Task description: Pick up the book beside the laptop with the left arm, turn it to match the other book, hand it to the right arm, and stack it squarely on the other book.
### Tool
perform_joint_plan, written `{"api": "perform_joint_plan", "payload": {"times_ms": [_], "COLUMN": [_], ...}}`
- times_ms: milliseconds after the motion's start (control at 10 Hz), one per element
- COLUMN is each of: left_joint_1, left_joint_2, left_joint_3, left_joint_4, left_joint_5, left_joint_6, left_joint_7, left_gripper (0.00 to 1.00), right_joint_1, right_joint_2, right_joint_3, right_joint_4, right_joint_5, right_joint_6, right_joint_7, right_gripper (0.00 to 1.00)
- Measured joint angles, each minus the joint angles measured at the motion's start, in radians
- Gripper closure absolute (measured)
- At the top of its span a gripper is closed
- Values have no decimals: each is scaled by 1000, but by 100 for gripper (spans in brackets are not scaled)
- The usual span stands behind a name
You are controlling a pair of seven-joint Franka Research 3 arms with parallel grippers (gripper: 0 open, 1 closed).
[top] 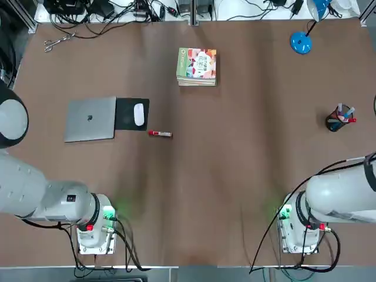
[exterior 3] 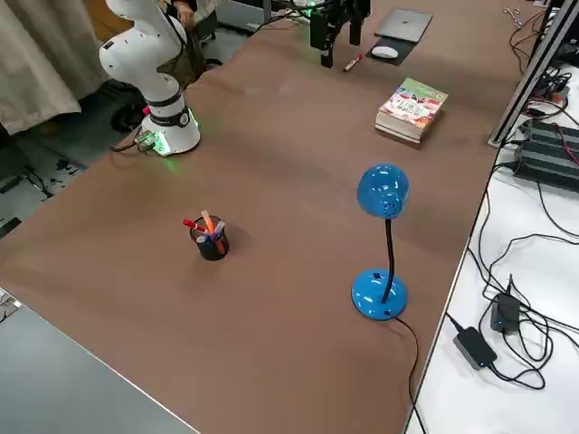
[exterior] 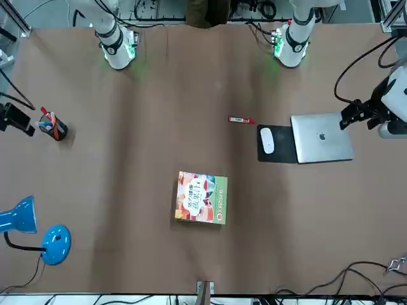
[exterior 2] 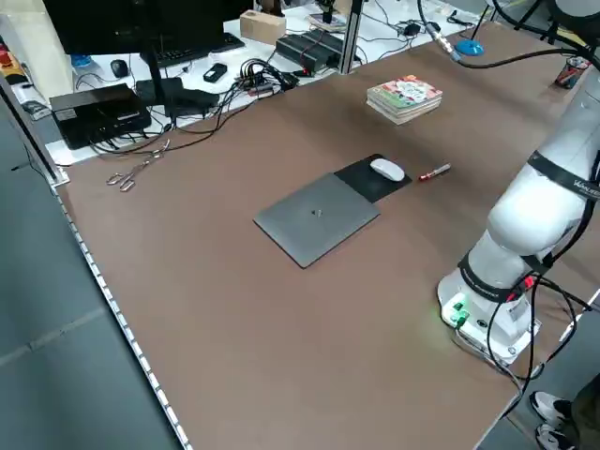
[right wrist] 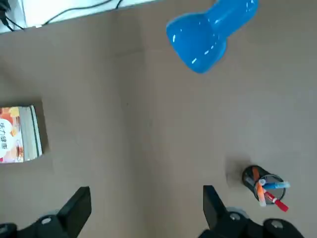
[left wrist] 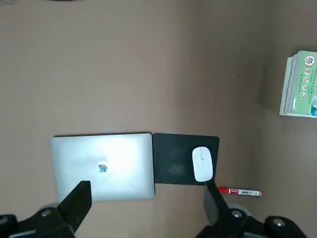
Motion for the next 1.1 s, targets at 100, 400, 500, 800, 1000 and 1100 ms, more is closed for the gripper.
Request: {"api": "perform_joint_plan", "payload": {"times_ms": [100,400,500,800,1000,1100], "left_joint_1": [0,0,0,0,0,0], "left_joint_2": [0,0,0,0,0,0], "left_joint_3": [0,0,0,0,0,0], "left_joint_4": [0,0,0,0,0,0], "left_joint_5": [0,0,0,0,0,0], "left_joint_6": [0,0,0,0,0,0], "left_joint_7": [0,0,0,0,0,0], "left_gripper": [0,0,0,0,0,0], "right_joint_1": [0,0,1,2,3,3], "right_joint_2": [0,2,2,3,3,3], "right_joint_3": [0,4,6,10,13,13], "right_joint_4": [-1,-4,-4,-4,-4,-4], "right_joint_5": [0,-10,-15,-18,-18,-18], "right_joint_6": [-11,-15,-15,-4,7,7], "right_joint_7": [0,-2,-2,-2,-2,-2], "right_gripper": [0,0,0,0,0,0]}}
